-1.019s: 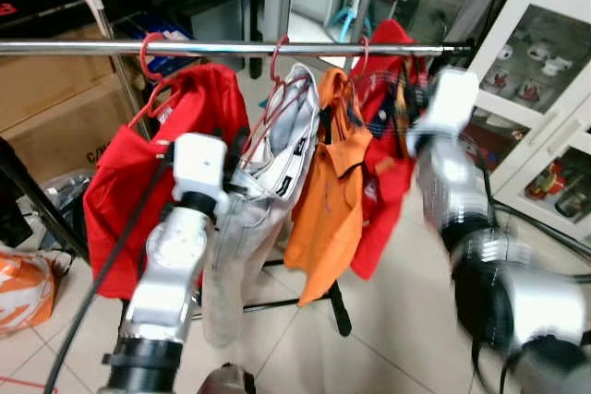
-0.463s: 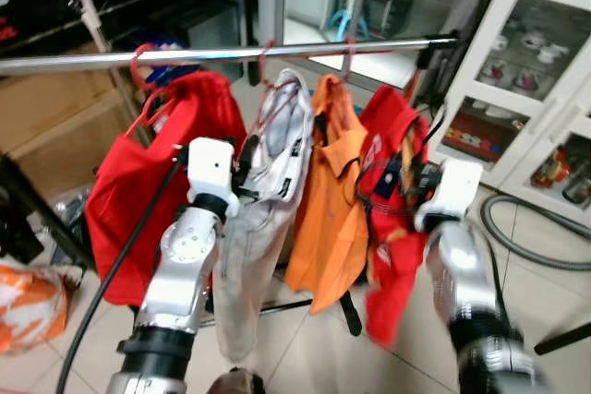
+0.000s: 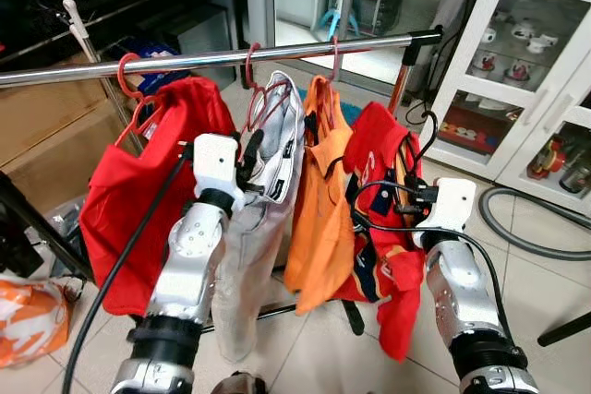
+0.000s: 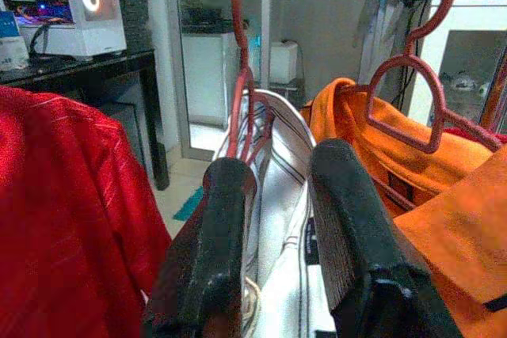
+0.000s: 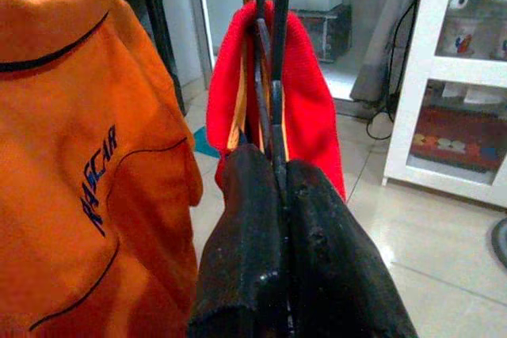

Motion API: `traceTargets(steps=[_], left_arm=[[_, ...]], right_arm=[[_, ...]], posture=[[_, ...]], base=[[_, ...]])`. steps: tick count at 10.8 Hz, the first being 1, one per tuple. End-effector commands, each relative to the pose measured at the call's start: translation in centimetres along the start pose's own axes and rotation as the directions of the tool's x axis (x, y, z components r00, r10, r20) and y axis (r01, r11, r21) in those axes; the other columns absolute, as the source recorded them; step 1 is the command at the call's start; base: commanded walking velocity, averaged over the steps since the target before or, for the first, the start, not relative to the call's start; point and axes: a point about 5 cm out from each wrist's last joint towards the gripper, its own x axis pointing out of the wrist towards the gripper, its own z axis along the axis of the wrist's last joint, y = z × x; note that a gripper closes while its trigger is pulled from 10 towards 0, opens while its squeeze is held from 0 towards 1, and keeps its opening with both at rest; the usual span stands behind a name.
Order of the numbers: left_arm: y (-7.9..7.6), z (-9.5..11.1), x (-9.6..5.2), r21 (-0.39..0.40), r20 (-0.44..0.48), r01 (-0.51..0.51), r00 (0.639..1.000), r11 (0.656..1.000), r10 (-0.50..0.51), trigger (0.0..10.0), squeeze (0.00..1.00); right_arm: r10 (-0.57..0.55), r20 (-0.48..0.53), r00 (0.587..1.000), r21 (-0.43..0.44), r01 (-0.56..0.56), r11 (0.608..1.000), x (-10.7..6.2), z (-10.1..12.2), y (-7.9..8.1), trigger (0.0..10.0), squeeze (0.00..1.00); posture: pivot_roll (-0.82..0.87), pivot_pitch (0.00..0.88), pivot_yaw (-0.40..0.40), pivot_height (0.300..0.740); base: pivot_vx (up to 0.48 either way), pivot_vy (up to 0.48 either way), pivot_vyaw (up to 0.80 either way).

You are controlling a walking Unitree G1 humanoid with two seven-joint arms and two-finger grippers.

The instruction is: Hang hanger

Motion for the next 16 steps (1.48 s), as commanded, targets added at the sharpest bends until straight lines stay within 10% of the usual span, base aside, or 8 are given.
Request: traceTargets(steps=[1, 11, 16], left_arm=[[-0.3, 0.2, 0.4, -0.005, 0.011, 0.014, 1.0, 1.0, -0.014, 10.0, 0.0], [-0.8, 0.3, 0.9, -0.002, 0.032, 0.019, 0.999, 1.0, -0.019, 10.0, 0.0], [2.8, 0.0, 2.5, 0.183, -0.088, 0.119, 0.991, 0.976, -0.104, 10.0, 0.0]], right_arm=[[-0.005, 0.067, 0.998, 0.011, 0.004, 1.0, 0.8, 1.8, 0.0, 0.0, 0.0], [0.058, 0.012, 0.998, -0.014, -0.058, 0.998, 1.8, 2.0, 0.1, 0.0, 0.0], [0.301, -0.062, 0.952, -0.146, -0.307, 0.94, 2.4, 3.6, -0.8, 0.0, 0.0]], posture=[[-0.05, 0.0, 0.048, 0.74], [-0.05, 0.0, 0.045, 0.74], [-0.05, 0.0, 0.052, 0.74]], base=[[-0.27, 0.0, 0.0], [-0.314, 0.0, 0.0], [0.0, 0.0, 0.0]])
